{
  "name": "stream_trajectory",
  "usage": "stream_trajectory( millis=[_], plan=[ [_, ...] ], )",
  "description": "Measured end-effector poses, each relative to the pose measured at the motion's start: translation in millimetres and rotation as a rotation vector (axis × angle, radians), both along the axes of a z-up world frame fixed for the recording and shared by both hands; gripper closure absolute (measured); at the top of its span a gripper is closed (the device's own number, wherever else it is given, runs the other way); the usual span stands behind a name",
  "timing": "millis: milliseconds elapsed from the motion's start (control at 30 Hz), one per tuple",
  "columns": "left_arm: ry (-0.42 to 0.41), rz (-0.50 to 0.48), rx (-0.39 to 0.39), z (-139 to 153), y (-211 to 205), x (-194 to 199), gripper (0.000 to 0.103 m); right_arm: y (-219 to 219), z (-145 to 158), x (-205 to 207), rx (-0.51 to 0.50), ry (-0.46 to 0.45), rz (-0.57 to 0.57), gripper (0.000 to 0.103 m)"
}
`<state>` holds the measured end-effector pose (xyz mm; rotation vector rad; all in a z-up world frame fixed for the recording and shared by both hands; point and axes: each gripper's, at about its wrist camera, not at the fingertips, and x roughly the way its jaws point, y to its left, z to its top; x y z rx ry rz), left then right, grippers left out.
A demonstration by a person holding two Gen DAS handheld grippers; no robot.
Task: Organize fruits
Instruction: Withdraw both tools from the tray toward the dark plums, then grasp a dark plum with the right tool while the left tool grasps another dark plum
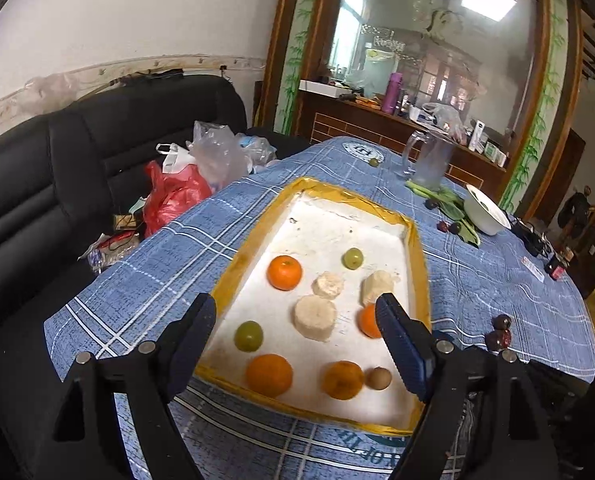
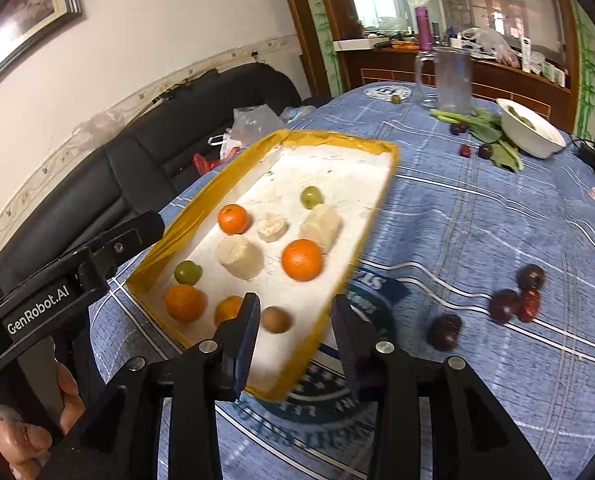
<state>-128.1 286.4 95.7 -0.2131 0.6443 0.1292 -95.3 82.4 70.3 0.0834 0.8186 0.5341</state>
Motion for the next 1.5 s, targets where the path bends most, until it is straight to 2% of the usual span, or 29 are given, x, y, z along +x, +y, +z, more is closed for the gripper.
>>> stream_trajectory(
  millis=[367,600,667,833,933,1067,1267,1500],
  plan=[
    [0.014,-0.059,0.041,5,-34,0,0.021,-63,-1,-3,0.046,0.003,-0.094,0.062],
    [0.019,-0.079,0.033,8,-49,-1,0.02,-138,4,-3,0.031,-0.027,-0.226,0.061],
    [0.022,-0.103,0.03,7,-58,2,0.02,-161,1,0,0.033,-0.021,-0.275,0.056],
    [0.061,-0.207,0.024,-2,-96,15,0.02,-202,-10,11,0.052,0.024,-0.345,0.056],
    [0.087,-0.259,0.049,-10,-119,20,0.02,-205,-16,22,0.047,0.055,-0.335,0.056],
    [0.129,-0.337,0.042,-21,-142,25,0.02,-189,-23,50,0.021,0.086,-0.297,0.056],
    [0.118,-0.389,0.107,-23,-159,22,0.02,-164,-40,94,0.004,0.13,-0.264,0.056],
    [0.108,-0.492,0.16,-26,-177,28,0.02,-143,-55,104,-0.066,0.129,-0.225,0.056]
  ],
)
